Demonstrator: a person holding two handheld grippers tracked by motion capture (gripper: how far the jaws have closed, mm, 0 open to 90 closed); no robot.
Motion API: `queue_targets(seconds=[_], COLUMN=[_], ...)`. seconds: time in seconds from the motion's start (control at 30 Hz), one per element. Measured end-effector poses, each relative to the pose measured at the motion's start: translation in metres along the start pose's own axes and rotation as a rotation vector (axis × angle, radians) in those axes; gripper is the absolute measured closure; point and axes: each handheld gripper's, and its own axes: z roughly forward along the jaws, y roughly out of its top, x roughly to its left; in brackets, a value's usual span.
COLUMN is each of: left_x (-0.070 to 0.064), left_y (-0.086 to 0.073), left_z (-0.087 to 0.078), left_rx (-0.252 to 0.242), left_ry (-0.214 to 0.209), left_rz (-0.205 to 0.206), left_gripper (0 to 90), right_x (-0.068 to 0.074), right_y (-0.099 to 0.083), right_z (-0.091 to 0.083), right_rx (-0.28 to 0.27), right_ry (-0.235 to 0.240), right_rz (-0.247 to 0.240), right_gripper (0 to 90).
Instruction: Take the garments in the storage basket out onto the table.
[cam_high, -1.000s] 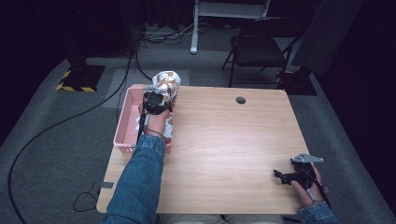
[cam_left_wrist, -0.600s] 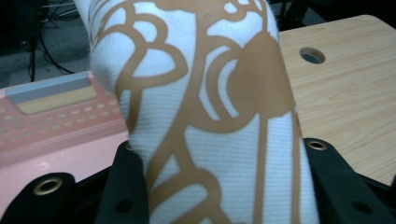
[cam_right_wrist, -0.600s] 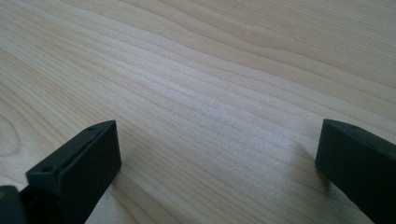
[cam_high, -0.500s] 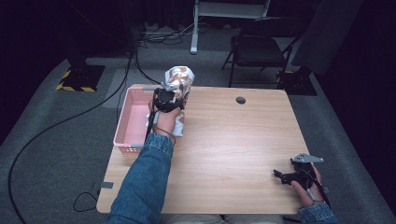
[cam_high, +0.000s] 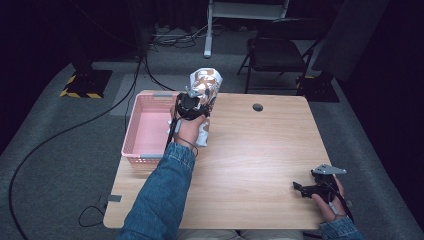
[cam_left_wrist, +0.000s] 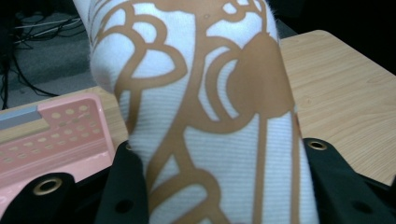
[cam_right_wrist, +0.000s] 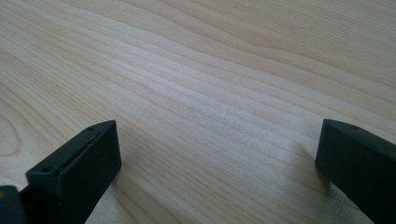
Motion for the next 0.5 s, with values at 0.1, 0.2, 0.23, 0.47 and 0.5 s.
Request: queue_targets(seconds=[0.1,0.2,0.23,0.47,0.5], left_x=[-0.004,-0.009,-0.009,-0.021,-0.021], left_y=[0.001,0.002,0.002,0.004,0.004], left_z=[0.001,0.002,0.002,0.005,0.005], left_rx=[-0.01,-0.017,-0.017,-0.032,-0.032], left_ry=[-0.002,-0.011,-0.011,-0.032,-0.032], left_rz=[-0.008,-0.005,-0.005,0.005,0.005], left_gripper=[56.3,56.3,56.3,56.3,56.3], right_x=[0.0,0.0,0.0,0.0,0.0], right_y=[0.0,0.0,0.0,0.0,0.0], right_z=[0.0,0.0,0.0,0.0,0.0], right_rx=[0.0,0.0,0.0,0.0,0.0], right_ry=[0.0,0.0,0.0,0.0,0.0], right_rz=[0.0,0.001,0.001,0.0,0.0], right_gripper=[0.0,0.0,0.0,0.0,0.0])
